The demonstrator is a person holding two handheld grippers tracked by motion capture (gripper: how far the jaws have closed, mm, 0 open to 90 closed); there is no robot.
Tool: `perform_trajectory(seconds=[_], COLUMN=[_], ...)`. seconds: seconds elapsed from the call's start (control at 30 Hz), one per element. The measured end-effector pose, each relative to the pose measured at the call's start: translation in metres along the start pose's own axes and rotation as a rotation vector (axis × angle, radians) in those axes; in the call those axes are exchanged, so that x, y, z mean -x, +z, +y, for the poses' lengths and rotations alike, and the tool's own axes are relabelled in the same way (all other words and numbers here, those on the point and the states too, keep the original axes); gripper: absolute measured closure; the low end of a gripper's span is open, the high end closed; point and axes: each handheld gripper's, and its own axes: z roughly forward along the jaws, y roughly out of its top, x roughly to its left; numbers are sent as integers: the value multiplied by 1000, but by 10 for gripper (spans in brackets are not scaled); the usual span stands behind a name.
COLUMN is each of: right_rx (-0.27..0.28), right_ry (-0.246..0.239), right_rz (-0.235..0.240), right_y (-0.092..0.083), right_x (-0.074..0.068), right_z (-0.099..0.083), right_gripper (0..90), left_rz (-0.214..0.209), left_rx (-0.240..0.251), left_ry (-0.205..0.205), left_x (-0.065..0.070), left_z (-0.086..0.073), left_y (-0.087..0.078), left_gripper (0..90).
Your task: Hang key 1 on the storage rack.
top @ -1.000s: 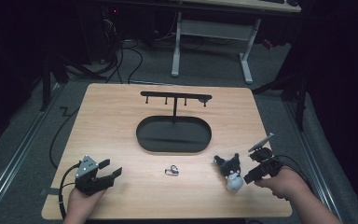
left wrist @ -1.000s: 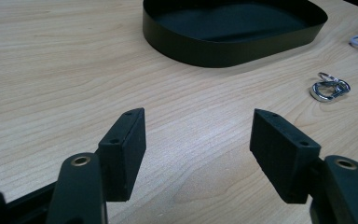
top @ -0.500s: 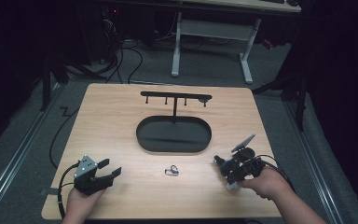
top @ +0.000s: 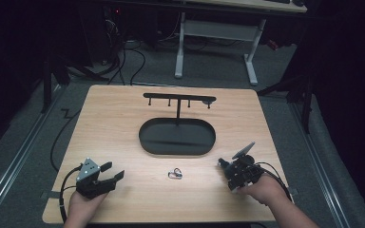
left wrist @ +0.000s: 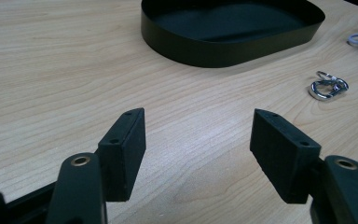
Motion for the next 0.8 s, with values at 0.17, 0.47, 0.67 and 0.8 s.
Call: perform_trajectory(seconds=[0.17,0.47,0.67,0.8], right_rx=[-6,20,39,40], right_ry=[24,-1,-26,-36], right_rz=[23,9,19,23], right_y=[3,-9,-23,-36], right_x=[2,1,0,-4], right_z=[0,2,4,6], right_gripper=[366,466,467,466], left_rz=[-2,0,0,0], left_rx=[-4,-1,1,3], left_ry=[3,1,2,1], left_x=[0,-1,-1,-1], left_z=[-1,0,0,0], left_y=[1,1,0,-1], left_gripper=[367,367,367,367])
